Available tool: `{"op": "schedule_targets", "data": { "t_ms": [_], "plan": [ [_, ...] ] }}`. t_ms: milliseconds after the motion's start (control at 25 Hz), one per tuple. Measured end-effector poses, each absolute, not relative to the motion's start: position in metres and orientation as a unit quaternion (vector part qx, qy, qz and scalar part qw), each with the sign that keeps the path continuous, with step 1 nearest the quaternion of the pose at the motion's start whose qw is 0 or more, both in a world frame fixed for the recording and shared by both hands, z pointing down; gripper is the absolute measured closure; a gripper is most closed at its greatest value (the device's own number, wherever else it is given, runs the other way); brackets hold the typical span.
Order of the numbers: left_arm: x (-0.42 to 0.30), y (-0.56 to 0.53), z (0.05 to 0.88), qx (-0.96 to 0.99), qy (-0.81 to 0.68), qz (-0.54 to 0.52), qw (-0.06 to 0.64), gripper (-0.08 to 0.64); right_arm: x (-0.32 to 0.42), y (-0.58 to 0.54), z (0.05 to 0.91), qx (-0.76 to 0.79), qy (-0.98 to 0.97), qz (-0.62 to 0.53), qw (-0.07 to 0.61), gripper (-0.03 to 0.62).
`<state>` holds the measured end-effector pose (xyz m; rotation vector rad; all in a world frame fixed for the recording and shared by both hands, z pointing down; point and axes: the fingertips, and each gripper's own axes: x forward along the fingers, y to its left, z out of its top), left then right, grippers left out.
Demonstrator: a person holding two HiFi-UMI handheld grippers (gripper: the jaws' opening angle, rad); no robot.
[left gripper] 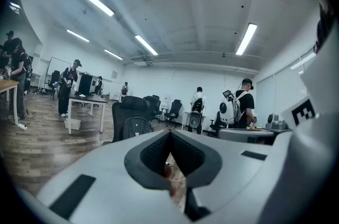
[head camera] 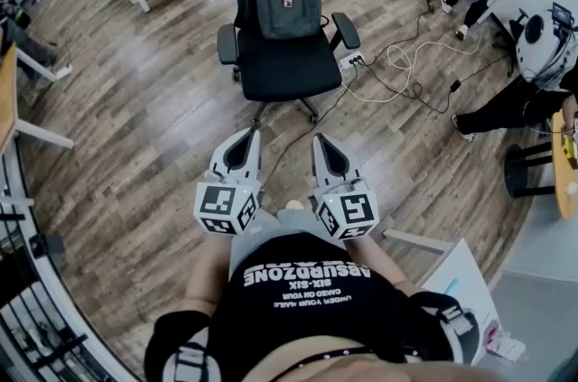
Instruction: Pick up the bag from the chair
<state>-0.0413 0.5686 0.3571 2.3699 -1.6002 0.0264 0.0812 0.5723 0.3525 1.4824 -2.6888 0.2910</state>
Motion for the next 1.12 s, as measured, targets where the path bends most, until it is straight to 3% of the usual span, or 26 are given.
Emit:
{"op": "schedule_targets", "data": {
  "t_ms": [520, 840, 1120],
  "plan": [
    [-0.019, 0.55, 0.369, 0.808, -0.571, 0.025, 0.14, 0.545, 0.095, 0.548, 0.38, 0.453, -0.885, 0.106, 0.03, 0.578],
    [-0.01, 0.472, 0.391, 0.827, -0.538, 0.038, 0.159, 0.545, 0.113, 0.481, 0.391, 0.494, -0.862, 0.099, 0.047, 0.578],
    [-0.054, 0.382, 0.413, 0.834, -0.522, 0.064, 0.169, 0.545, 0.069, 0.387, 0.407, 0.504, -0.855, 0.113, 0.044, 0.578]
  ]
}}
